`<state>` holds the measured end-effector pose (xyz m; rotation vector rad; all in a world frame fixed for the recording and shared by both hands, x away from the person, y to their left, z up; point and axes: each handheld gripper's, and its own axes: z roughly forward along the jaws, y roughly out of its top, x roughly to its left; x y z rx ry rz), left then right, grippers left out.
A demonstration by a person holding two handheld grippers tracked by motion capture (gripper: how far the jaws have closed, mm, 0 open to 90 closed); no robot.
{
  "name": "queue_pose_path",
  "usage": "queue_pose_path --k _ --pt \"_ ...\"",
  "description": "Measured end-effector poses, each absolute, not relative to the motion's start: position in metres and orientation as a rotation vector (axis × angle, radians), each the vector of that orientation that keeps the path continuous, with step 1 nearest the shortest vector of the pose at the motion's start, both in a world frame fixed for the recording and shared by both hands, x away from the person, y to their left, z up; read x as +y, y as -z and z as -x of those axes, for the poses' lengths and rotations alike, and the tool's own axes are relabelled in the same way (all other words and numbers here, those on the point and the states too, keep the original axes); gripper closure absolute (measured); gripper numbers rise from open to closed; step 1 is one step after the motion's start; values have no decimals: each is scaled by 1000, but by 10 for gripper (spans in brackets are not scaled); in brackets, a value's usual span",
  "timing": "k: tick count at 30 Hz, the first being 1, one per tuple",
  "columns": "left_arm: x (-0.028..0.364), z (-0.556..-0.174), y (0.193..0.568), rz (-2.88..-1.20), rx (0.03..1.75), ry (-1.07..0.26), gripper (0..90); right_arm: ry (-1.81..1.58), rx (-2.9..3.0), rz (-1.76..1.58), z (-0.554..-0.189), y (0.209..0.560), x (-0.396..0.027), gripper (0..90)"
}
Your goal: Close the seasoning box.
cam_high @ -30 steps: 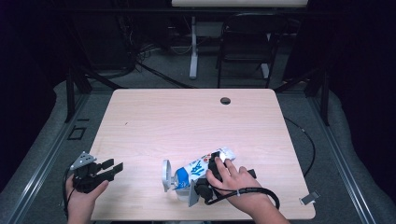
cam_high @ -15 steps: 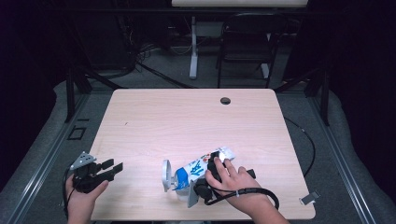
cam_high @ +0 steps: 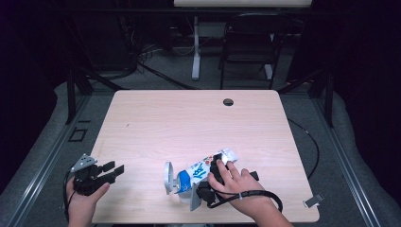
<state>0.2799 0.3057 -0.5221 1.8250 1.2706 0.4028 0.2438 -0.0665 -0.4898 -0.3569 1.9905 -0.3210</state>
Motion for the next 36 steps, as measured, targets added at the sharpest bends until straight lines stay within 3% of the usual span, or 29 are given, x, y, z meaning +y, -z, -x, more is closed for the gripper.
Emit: queue_pose_path --k 36 --pt "306 -280 524 -1822 1276 -403 520 300 1963 380 -241 492 -68 591"
